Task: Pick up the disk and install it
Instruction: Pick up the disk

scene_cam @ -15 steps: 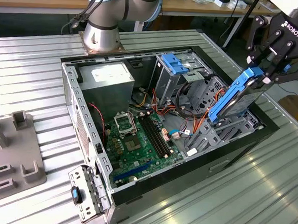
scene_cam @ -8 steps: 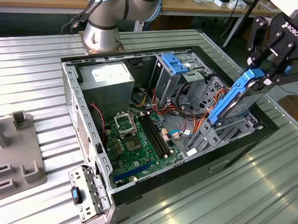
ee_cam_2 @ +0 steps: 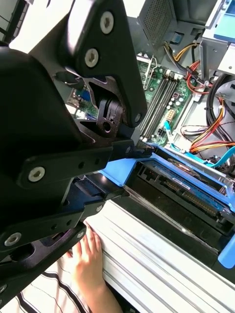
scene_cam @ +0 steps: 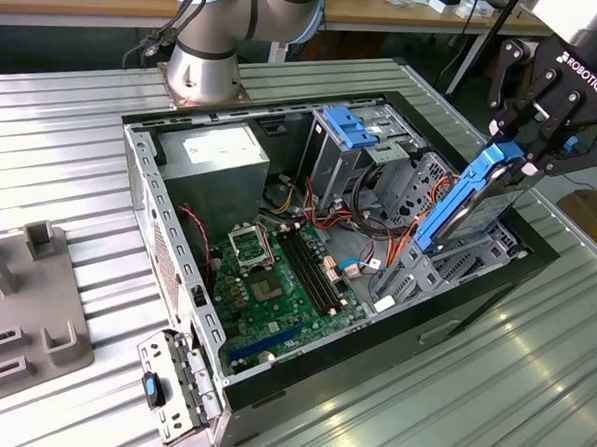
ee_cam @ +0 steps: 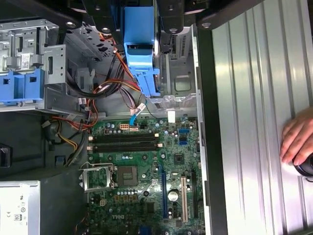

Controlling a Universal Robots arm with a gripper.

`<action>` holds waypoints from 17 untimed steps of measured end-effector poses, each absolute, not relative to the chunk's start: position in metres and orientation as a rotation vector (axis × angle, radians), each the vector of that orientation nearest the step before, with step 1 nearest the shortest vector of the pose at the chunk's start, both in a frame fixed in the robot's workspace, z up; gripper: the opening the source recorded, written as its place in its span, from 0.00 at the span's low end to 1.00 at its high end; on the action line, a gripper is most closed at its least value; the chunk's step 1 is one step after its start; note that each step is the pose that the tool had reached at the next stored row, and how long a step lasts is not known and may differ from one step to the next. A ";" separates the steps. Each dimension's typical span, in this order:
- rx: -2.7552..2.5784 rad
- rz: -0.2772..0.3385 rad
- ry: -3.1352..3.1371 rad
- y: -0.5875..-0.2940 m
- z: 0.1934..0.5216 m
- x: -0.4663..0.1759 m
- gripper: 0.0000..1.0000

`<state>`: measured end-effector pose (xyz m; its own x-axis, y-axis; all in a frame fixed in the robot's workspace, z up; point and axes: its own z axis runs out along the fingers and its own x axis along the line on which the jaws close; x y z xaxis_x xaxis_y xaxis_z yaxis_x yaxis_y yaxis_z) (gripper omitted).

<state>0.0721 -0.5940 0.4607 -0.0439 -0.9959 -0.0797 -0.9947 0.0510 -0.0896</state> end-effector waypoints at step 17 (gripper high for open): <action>-2.095 -0.025 2.191 -0.590 0.459 0.078 0.36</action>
